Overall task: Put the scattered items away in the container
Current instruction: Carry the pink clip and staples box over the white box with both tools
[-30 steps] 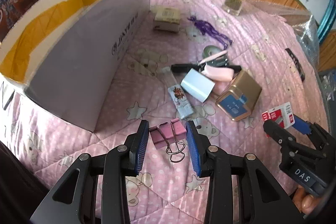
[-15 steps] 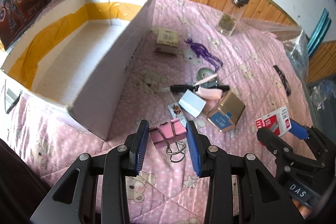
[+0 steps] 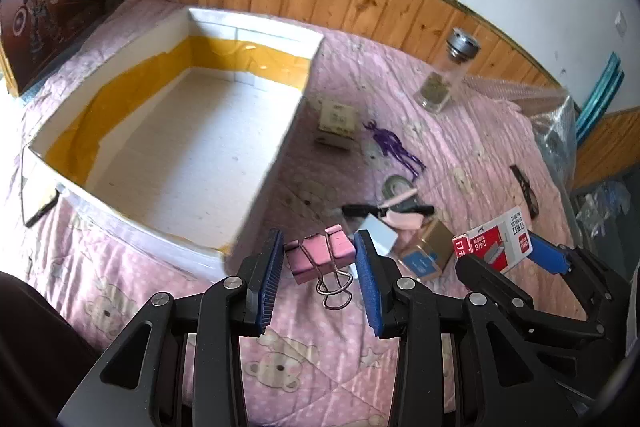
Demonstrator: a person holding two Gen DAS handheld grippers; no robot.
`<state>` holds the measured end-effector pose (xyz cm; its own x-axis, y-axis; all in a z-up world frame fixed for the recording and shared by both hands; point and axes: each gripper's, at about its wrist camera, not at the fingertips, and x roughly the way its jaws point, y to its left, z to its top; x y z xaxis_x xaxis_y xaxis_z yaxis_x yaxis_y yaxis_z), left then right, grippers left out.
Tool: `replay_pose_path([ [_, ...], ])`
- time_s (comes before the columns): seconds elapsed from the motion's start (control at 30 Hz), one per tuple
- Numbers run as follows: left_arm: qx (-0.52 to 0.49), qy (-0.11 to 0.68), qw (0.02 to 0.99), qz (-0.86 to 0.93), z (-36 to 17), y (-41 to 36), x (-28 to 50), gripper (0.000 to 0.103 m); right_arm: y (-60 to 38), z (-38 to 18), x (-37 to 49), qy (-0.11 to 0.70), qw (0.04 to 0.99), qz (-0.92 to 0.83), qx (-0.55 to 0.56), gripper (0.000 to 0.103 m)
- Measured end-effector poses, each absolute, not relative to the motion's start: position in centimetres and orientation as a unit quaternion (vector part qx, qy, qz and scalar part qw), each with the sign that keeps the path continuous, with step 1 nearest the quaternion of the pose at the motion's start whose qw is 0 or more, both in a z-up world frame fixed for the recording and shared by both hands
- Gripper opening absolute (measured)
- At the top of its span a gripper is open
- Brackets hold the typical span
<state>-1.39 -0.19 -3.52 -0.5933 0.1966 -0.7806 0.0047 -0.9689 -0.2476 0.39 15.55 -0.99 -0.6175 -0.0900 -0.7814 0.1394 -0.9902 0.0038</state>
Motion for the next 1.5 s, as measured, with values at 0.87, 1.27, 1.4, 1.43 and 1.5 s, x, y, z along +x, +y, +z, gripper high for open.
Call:
replay_pose_path([
  [0.87, -0.418, -0.157, 0.016, 0.894, -1.3, -7.9, -2.5, 0.038, 7.6, 2.3, -2.6, 0.053, 0.120, -0.902, 0.411, 0.070],
  [1.27, -0.409, -0.169, -0.001, 0.897, -0.8, -10.7, -3.8, 0.038, 5.1, 3.1, -4.6, 0.066, 0.137, -0.903, 0.402, 0.070],
  [1.4, -0.408, -0.172, -0.006, 0.896, -0.9, -11.6, -4.4, 0.038, 4.2, 3.4, -5.4, 0.069, 0.143, -0.903, 0.400, 0.070],
  [1.43, -0.409, -0.173, -0.007, 0.896, -0.9, -11.8, -4.6, 0.038, 3.9, 3.5, -5.7, 0.070, 0.145, -0.903, 0.399, 0.070],
  [1.5, -0.409, -0.174, -0.009, 0.896, -0.9, -12.2, -4.9, 0.038, 3.6, 3.5, -6.1, 0.071, 0.147, -0.902, 0.398, 0.070],
])
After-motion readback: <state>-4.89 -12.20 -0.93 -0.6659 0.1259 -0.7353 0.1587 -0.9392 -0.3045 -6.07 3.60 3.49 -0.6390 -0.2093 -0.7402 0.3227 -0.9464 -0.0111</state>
